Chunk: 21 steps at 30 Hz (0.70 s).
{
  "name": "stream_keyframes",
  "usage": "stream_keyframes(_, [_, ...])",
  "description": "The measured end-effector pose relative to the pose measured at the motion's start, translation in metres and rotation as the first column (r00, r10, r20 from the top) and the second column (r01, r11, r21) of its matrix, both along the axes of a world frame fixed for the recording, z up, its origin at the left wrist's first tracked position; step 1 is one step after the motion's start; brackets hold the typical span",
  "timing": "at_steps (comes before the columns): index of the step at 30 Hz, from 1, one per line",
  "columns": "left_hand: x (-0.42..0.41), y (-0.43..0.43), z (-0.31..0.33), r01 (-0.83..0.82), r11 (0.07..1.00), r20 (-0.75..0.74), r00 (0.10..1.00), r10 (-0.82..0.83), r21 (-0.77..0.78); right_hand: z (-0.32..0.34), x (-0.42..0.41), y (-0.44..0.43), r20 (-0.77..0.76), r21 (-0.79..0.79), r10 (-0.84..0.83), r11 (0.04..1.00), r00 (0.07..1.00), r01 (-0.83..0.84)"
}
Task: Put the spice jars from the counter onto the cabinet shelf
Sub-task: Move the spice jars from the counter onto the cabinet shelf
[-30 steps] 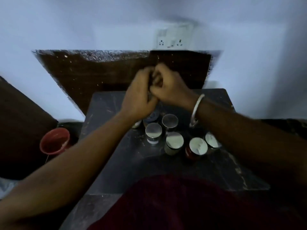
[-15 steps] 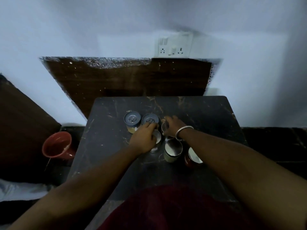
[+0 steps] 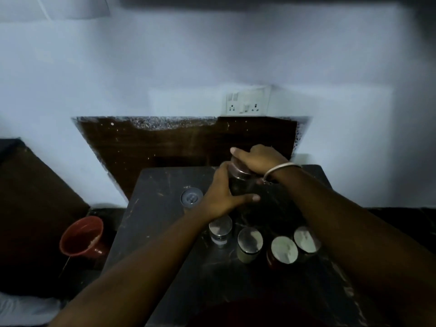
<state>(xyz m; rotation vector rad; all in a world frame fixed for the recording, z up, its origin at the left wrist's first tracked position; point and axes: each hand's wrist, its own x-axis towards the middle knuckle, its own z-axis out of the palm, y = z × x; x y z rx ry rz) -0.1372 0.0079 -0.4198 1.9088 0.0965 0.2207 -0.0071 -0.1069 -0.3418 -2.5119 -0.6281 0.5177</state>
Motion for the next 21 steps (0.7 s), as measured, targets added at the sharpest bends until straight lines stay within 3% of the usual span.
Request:
stream_keyframes(2, [0.001,-0.009,0.023,-0.084,0.984,0.108,0.989,0.102,-0.158,0.034,-0.015,-0.007,-0.094,0.114,0.016,0.993,0.995,-0.005])
stream_keyframes(4, [-0.003,-0.006,0.046,-0.097,0.954,0.217,0.962,0.163,-0.285,0.065,-0.031,-0.02,-0.077,0.235,0.04,0.972,0.996,-0.021])
stream_keyframes(9, [-0.029,0.007,0.122,0.112,0.901,0.293,0.956,0.018,-0.42,0.106,-0.06,-0.048,-0.001,0.494,0.077,0.867,0.997,-0.066])
stream_keyframes(13, [-0.037,0.0,0.153,0.191,0.839,0.354,0.935,0.002,-0.509,0.116,-0.077,-0.054,0.026,0.631,0.066,0.772,0.997,-0.067])
stream_keyframes(15, [-0.04,-0.007,0.162,0.178,0.845,0.346,0.938,0.009,-0.504,0.116,-0.086,-0.055,0.058,0.694,0.041,0.716,0.997,-0.07])
stream_keyframes(18, [-0.041,-0.013,0.17,0.002,0.917,0.271,0.956,0.116,-0.398,0.1,-0.105,-0.054,0.195,0.76,0.021,0.628,0.981,-0.165])
stream_keyframes(21, [-0.045,-0.018,0.179,-0.091,0.938,0.132,0.981,0.142,-0.335,0.083,-0.117,-0.05,0.305,0.698,0.027,0.673,0.952,-0.243])
